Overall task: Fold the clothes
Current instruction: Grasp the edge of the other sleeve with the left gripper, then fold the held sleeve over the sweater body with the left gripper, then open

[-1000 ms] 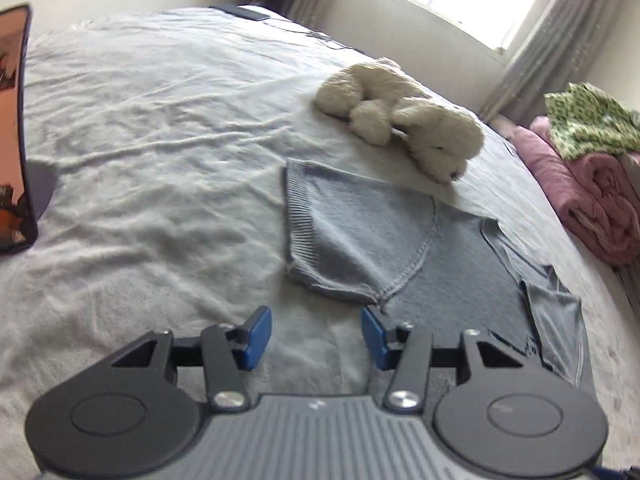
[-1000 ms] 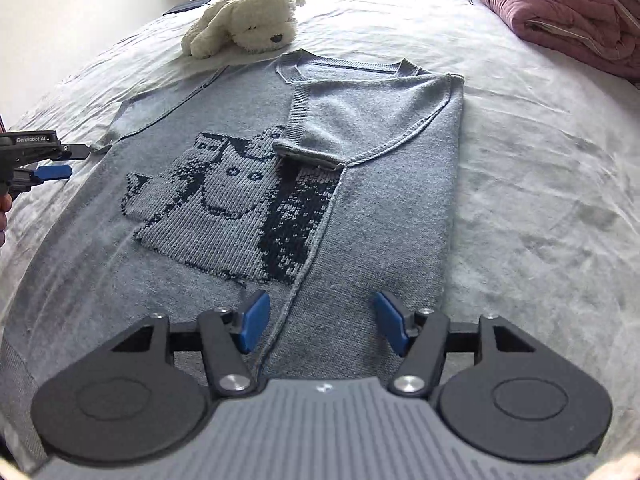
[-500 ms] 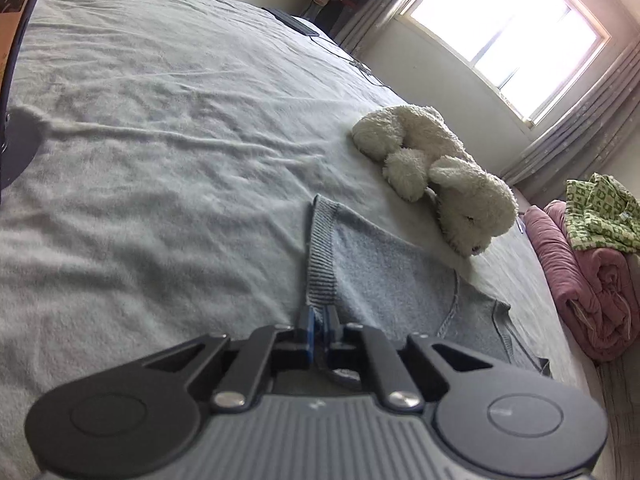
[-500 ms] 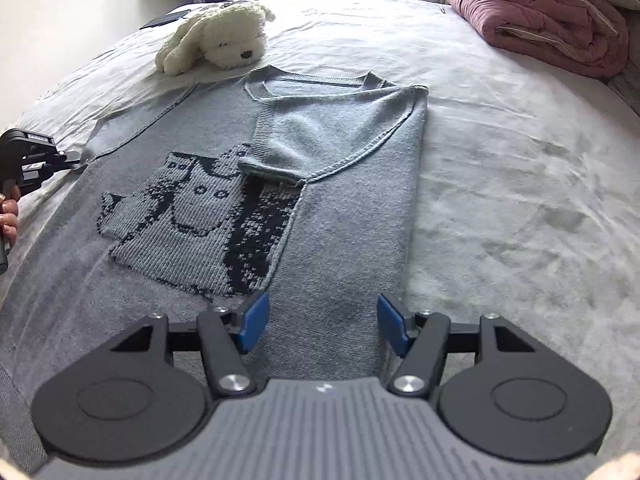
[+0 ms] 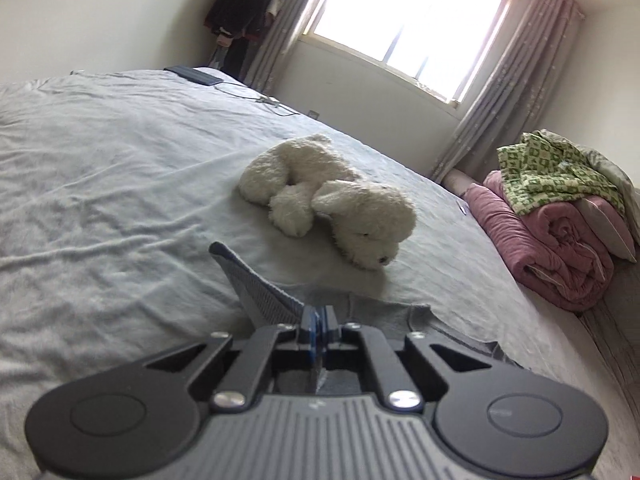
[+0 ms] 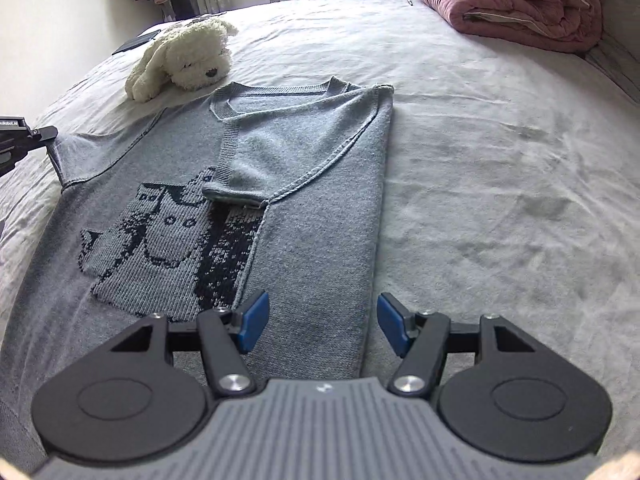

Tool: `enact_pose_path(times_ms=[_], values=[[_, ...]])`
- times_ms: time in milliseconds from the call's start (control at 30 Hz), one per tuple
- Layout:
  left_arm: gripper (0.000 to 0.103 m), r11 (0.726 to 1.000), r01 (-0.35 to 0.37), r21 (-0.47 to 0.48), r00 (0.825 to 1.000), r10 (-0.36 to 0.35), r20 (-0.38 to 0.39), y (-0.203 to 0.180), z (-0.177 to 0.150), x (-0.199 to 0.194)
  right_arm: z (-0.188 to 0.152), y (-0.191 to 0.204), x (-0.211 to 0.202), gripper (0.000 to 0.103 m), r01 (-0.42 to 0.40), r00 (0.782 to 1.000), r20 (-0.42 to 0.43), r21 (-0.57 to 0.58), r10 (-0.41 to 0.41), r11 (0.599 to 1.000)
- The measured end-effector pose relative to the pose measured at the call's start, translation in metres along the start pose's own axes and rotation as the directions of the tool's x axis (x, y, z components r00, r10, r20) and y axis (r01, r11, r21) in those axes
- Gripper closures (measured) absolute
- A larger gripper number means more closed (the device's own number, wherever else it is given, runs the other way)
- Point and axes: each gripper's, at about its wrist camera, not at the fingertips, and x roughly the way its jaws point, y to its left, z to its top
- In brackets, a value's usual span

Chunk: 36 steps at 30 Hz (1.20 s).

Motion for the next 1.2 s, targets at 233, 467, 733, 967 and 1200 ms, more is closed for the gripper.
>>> enact_pose_path(times_ms=[233, 467, 733, 967, 1200], values=[[0.101, 0.987, 0.090, 0.131, 0.996, -0.085, -0.038, -0.053, -0.011, 0.000, 0.005, -0.006, -0.006, 0.039, -0.007, 1.000, 0.018, 0.016, 0.007, 1.000], [0.101, 0.952, 0.201, 0.231, 0.972, -0.165, -0.164, -0.091, -0.040, 0.013, 0.009, -0.011, -0.012, 0.039, -0.017, 0.999, 0.034, 0.033, 0.016, 0.999], [0.101, 0.937, 0.263, 0.228, 0.930, -0.184, -0.318, -0.098, -0.074, 0.038, 0.010, -0.011, -0.017, 0.039, -0.030, 0.999, 0.044, 0.035, 0.028, 0.999], [0.098, 0.941, 0.288, 0.177, 0.908, -0.209, -0.364, -0.084, -0.088, 0.041, 0.009, -0.008, -0.016, 0.039, -0.036, 0.999, 0.039, 0.027, 0.035, 0.999], [0.077, 0.915, 0.291, 0.279, 0.923, -0.192, -0.334, -0.073, -0.083, -0.008, 0.008, -0.001, -0.013, 0.039, -0.057, 0.997, 0.052, 0.013, 0.056, 0.998]])
